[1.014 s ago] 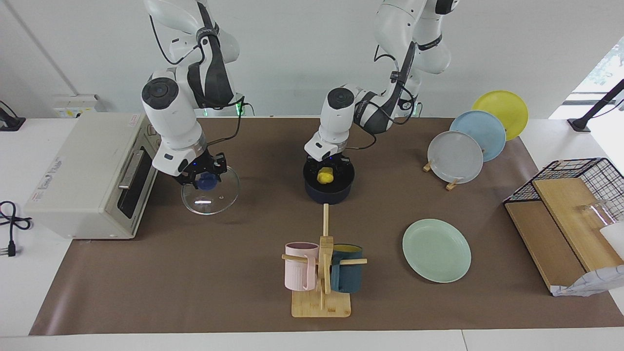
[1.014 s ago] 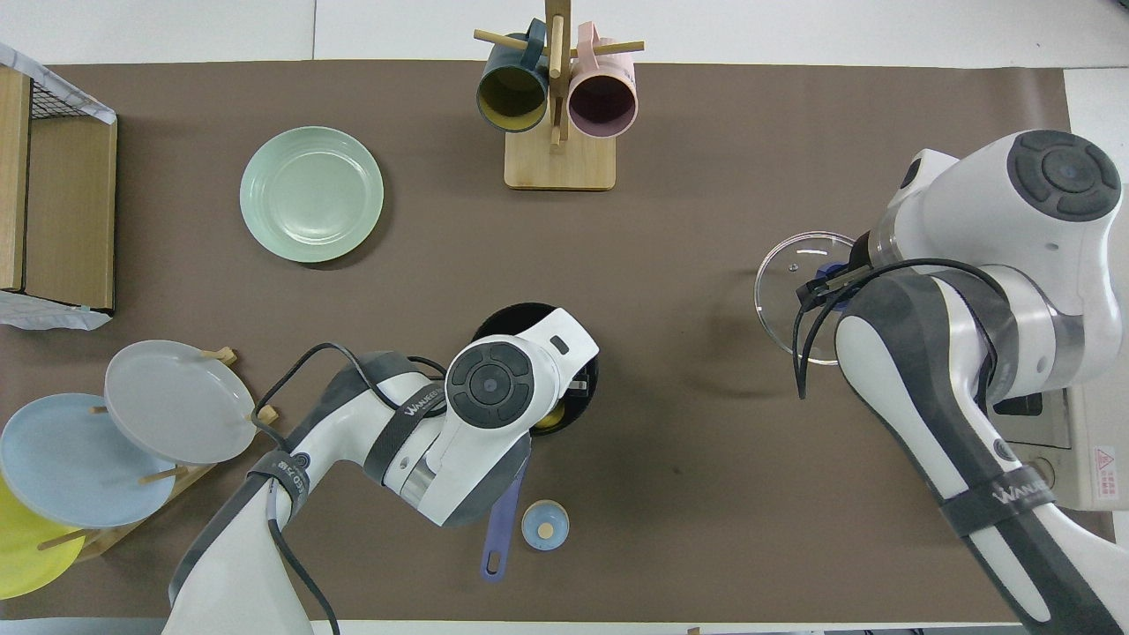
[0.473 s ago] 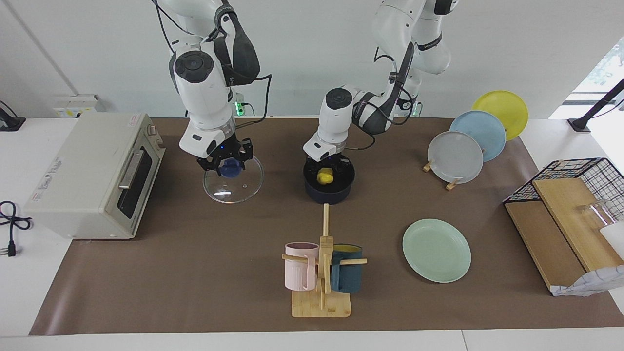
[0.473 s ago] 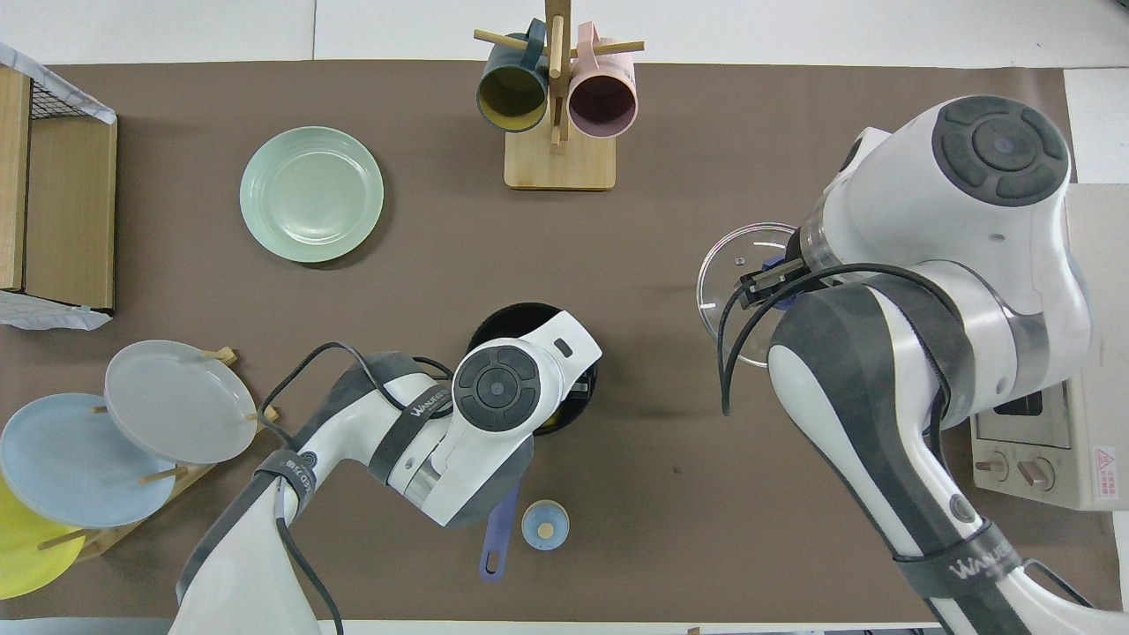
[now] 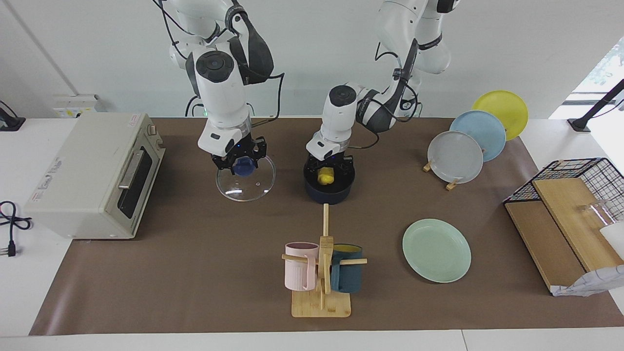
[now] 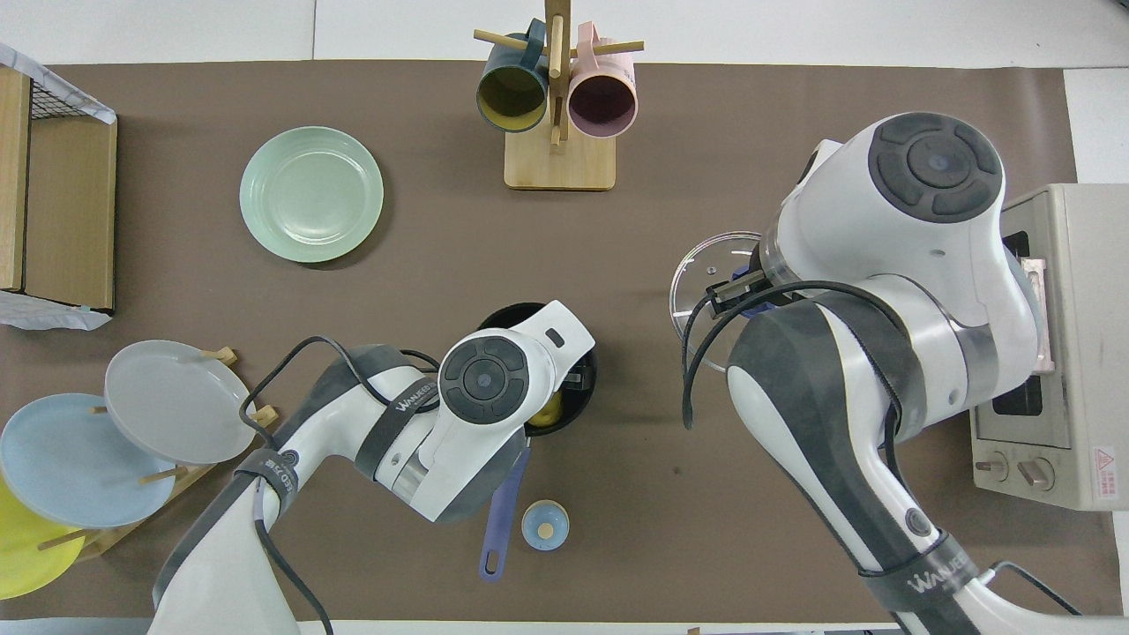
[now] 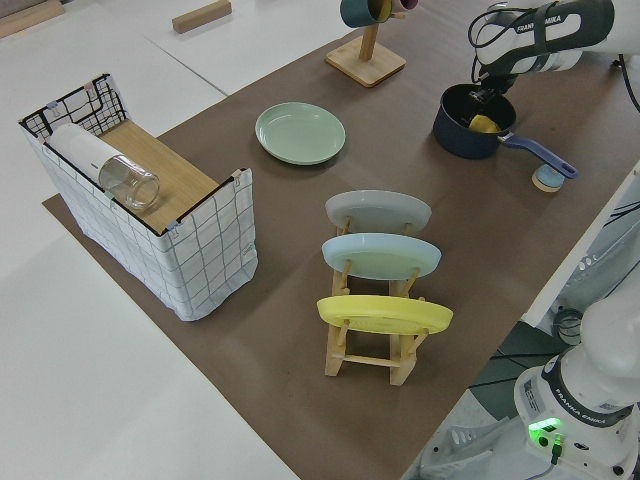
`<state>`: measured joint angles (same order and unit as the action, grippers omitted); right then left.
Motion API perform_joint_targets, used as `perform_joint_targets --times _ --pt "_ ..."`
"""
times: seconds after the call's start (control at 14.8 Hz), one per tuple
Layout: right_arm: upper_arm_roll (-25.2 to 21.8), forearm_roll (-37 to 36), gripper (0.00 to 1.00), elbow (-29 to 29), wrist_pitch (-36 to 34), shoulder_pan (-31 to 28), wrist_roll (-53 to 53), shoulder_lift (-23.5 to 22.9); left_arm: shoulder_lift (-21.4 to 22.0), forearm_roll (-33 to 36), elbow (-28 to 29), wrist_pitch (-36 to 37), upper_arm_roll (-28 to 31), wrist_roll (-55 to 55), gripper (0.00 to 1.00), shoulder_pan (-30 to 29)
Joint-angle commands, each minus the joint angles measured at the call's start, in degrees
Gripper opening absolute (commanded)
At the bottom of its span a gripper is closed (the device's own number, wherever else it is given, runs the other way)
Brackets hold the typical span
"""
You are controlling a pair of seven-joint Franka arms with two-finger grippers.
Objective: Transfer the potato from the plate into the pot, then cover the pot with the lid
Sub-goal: 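Release the potato into the pot while the right gripper lifts the lid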
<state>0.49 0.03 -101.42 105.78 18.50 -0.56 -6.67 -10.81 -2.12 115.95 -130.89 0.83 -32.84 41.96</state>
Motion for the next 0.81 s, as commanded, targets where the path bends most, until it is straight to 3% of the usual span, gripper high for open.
perform_joint_targets --times 0.0,0.34,0.61,0.74 --pt "0.1 1.1 0.0 0.0 0.7 -0.4 -0.3 0.2 3.9 0.0 -8.1 13.6 -0.2 3.6 1.0 -5.7" --pt "0.3 1.1 0.0 -0.3 1.4 0.0 -0.4 0.3 12.0 -1.1 -16.5 27.9 0.3 13.5 1.0 -19.0" --pt "0.6 1.1 0.0 0.3 2.6 6.1 -8.5 -0.3 14.7 -0.9 -19.6 34.9 0.2 29.6 1.0 -33.4" --pt "0.6 0.9 0.0 1.5 3.5 9.9 -15.0 -1.2 15.1 -0.6 -19.5 36.2 0.1 32.7 1.0 -36.9"
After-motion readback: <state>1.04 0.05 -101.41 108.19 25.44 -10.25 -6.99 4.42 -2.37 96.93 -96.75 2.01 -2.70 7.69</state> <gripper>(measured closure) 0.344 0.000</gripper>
